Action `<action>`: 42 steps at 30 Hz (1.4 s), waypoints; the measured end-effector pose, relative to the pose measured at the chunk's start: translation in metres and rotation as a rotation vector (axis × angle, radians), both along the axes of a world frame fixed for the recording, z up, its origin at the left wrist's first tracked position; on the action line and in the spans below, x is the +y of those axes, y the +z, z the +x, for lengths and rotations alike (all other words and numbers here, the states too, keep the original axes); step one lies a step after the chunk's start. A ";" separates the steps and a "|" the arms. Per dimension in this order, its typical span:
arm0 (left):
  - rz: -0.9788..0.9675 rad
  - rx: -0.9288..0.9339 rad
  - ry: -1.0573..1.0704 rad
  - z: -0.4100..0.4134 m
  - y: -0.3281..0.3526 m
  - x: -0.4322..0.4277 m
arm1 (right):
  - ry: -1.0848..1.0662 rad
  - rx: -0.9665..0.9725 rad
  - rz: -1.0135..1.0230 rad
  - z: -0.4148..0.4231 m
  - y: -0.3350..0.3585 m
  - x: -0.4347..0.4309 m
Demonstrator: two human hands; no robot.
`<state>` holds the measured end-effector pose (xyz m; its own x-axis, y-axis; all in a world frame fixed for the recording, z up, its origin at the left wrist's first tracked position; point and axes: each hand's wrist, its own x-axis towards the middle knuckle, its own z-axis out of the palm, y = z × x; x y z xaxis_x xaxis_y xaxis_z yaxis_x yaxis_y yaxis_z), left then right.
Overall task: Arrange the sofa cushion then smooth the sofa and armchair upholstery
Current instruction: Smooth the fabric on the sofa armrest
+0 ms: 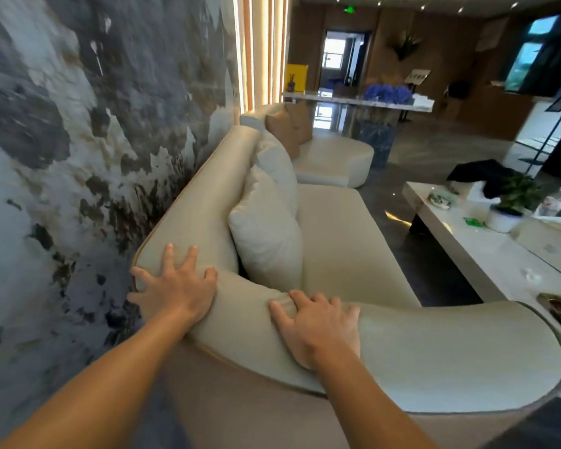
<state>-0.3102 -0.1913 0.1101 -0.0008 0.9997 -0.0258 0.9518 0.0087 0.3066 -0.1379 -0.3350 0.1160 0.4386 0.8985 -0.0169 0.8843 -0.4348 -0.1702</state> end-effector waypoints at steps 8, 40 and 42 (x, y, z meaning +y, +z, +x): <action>0.040 -0.002 -0.041 -0.003 -0.010 0.090 | -0.046 -0.010 0.030 0.000 -0.009 0.080; 0.118 0.216 -0.747 0.014 0.004 0.038 | 0.131 0.113 -0.040 0.048 -0.001 0.038; 0.129 0.211 -0.744 0.008 0.004 0.027 | 0.114 0.095 -0.035 0.042 -0.002 0.027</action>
<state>-0.3025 -0.1646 0.1139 0.6782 0.7347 0.0167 0.7320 -0.6773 0.0741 -0.0963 -0.3083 0.1137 0.3282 0.9407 -0.0855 0.9090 -0.3392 -0.2421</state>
